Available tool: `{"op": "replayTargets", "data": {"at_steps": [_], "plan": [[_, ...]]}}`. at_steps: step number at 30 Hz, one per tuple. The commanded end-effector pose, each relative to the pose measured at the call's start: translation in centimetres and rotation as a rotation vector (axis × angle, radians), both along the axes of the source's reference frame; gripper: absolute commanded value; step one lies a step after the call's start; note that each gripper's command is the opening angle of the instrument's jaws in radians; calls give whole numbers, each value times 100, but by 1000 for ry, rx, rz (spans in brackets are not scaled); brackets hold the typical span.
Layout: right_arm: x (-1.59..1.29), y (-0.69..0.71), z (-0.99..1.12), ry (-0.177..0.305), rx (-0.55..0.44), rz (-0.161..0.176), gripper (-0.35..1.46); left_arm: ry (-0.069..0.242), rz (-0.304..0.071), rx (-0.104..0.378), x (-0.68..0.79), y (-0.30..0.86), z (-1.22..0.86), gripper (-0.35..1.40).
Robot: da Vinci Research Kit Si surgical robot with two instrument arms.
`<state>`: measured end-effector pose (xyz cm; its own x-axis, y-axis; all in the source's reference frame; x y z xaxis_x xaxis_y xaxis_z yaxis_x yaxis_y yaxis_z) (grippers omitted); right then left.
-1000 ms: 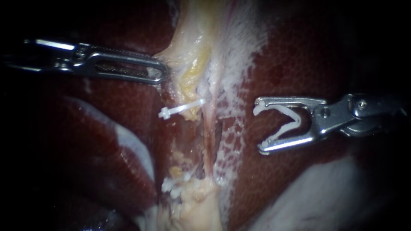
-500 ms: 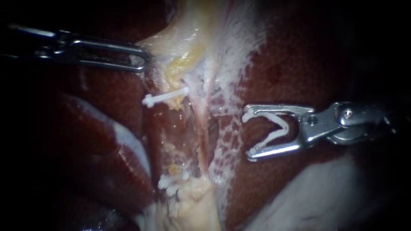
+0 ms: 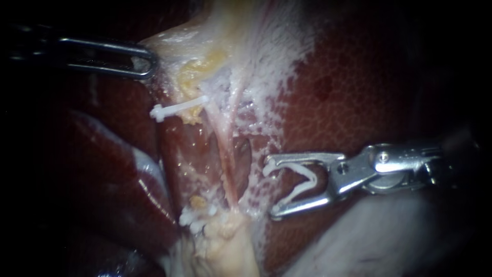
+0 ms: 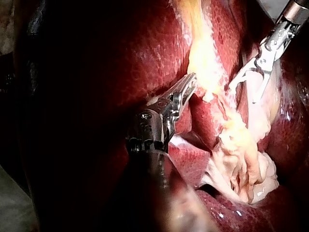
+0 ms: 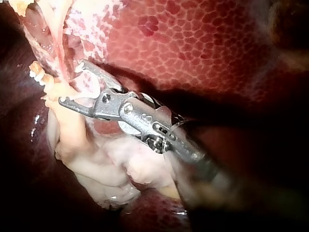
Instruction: Clipping first clip right tube
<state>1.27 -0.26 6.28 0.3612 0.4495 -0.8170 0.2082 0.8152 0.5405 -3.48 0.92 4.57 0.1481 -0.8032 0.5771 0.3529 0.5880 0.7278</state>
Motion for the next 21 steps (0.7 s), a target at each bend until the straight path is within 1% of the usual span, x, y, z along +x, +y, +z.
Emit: {"op": "replayTargets", "data": {"at_steps": [1, 3, 12, 16, 21], "plan": [[2, 0, 0, 0, 7, -3, 57, 0, -3, -2, 0, -1, -2, -27], [7, 1, 1, 0, 13, -7, 56, 4, -7, -2, -2, -4, -8, -27], [32, 3, 8, 15, 32, -49, 54, -11, -2, -5, -12, -16, -30, -27], [41, 3, 9, 23, 36, -68, 54, -14, 4, -9, -15, -19, -35, -27], [49, 2, 8, 19, 47, -67, 54, -16, 2, -10, -15, -20, -37, -27]]}}
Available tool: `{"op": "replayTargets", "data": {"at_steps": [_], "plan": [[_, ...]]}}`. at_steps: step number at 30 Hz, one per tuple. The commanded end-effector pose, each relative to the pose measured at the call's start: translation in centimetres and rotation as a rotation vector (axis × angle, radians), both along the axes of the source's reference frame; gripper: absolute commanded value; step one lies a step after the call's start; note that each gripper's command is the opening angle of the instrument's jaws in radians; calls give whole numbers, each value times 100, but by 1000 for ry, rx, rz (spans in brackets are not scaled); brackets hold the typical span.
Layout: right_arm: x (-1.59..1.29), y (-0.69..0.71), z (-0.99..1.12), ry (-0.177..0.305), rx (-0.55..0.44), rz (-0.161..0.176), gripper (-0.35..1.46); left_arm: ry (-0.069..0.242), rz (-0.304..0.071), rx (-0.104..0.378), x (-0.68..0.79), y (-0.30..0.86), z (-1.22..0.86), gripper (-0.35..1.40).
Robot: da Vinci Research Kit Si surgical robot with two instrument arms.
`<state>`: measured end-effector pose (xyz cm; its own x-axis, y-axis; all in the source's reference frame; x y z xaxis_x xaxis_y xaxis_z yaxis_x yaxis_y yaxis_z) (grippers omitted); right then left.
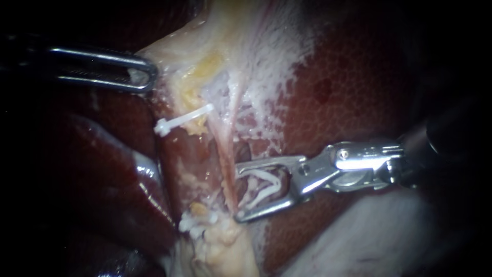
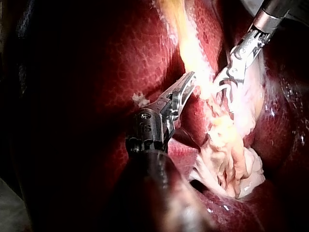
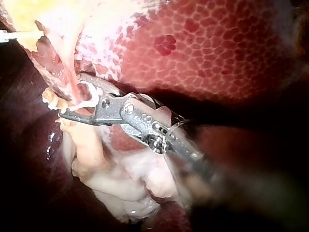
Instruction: Clipping first clip right tube
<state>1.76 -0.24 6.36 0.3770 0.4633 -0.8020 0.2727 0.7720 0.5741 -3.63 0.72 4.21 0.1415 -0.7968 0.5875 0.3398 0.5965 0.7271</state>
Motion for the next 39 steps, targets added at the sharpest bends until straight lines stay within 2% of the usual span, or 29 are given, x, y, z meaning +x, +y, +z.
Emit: {"op": "replayTargets", "data": {"at_steps": [1, 7, 12, 15, 21, 26, 30, 32, 35, 37, 39], "plan": [[2, 0, 0, 0, -1, 1, 54, 0, -1, 0, 0, 0, 0, -27], [8, -5, -6, -2, 22, 8, 54, 0, -1, 0, 0, 0, 0, -25], [10, -13, -15, 24, 107, -3, 51, 0, -1, 0, 0, 0, 0, -25], [12, -18, -21, 38, 144, -23, 50, 0, -1, 0, 0, 0, 0, -25], [14, -23, -26, 35, 204, -72, 46, 0, -1, 0, 0, 0, 0, -25], [13, -23, -22, 35, 215, -88, 41, 0, -1, 0, 0, 0, 0, -25], [13, -22, -18, 27, 218, -75, 38, 0, -1, 0, 0, 0, 0, -25], [13, -20, -16, 23, 230, -71, 31, 0, -1, 0, 0, 0, 0, -25], [12, -15, -12, 9, 257, -68, -8, 0, -1, 0, -1, 0, 0, -25], [11, -9, -7, -5, 283, -64, -26, 0, -1, 0, -1, 0, 0, -25], [10, -5, -4, -16, 304, -61, -35, 0, -1, 0, -1, 0, 0, -25]]}}
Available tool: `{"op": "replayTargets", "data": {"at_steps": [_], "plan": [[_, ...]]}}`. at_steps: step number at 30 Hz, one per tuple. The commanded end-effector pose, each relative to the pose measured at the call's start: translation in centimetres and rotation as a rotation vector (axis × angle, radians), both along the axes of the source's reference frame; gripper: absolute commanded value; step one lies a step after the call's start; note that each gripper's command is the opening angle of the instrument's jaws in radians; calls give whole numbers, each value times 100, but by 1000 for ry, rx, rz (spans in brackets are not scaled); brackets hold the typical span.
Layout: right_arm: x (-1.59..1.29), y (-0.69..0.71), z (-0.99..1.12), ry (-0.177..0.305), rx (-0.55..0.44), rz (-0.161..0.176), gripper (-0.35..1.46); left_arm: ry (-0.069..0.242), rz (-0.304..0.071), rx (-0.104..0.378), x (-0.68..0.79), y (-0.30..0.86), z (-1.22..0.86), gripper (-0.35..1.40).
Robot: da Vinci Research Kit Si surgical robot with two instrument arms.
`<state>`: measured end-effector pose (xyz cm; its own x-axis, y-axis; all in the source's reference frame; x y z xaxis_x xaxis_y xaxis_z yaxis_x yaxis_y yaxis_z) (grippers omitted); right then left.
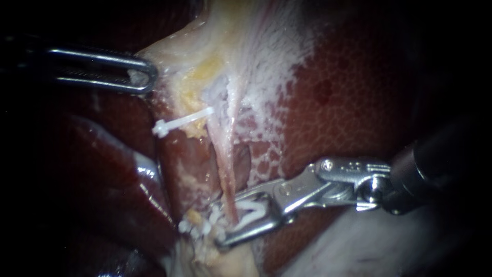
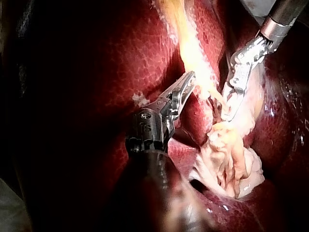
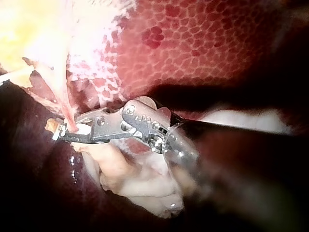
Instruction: Clipping first clip right tube
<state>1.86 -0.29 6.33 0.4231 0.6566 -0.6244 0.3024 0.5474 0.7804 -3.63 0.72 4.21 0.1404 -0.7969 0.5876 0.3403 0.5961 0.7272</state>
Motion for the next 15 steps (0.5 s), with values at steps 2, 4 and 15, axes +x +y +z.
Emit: {"op": "replayTargets", "data": {"at_steps": [2, 4, 15], "plan": [[-2, 2, 3, -9, 15, 0, -35, 0, 0, 0, 0, 0, 0, -25], [-4, 1, 5, -14, 24, -1, -35, 0, 0, 0, 0, 0, 0, -25], [-4, -5, 7, -22, 35, -4, -35, 0, 0, 0, 0, 0, 1, -25]]}}
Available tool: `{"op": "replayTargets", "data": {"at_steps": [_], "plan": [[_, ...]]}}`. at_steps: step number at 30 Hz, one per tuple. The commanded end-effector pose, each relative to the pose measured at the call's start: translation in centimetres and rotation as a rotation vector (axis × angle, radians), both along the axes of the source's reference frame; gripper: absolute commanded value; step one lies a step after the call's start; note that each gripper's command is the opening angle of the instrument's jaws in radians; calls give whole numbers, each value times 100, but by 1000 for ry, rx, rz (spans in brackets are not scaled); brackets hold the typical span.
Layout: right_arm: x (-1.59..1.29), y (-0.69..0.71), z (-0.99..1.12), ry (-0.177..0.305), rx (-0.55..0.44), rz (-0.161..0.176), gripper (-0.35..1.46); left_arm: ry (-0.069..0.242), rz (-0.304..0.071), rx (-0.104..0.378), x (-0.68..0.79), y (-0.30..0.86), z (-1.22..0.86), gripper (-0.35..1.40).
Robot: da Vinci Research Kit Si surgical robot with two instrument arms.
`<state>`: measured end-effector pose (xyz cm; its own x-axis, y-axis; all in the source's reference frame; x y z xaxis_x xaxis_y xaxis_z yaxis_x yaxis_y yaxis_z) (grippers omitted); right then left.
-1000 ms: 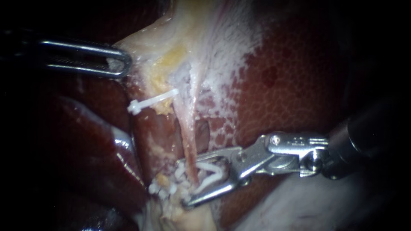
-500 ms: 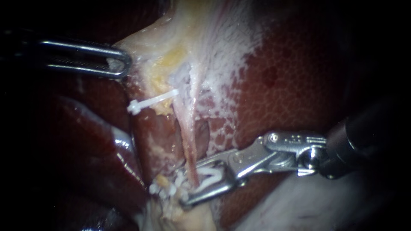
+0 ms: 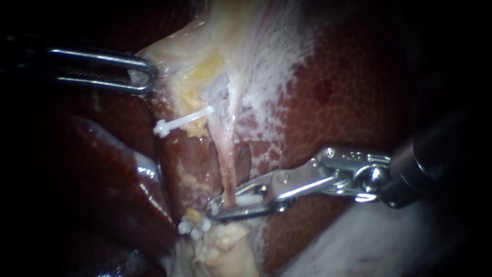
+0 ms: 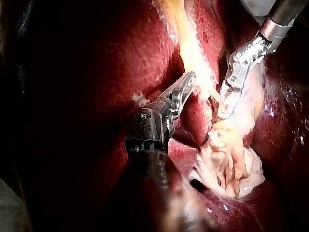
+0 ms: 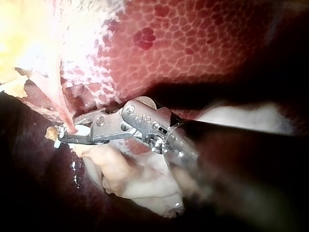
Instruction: Clipping first clip right tube
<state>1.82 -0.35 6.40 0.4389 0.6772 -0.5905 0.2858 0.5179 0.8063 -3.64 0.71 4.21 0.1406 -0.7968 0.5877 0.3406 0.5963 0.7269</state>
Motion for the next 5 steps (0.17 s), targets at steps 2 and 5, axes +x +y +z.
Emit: {"op": "replayTargets", "data": {"at_steps": [2, 5], "plan": [[0, 0, 0, -2, 4, 0, -35, 0, 0, 0, 0, 0, 0, -25], [-1, 0, 0, -2, 4, -1, -35, 0, 0, 0, 0, 0, 0, -25]]}}
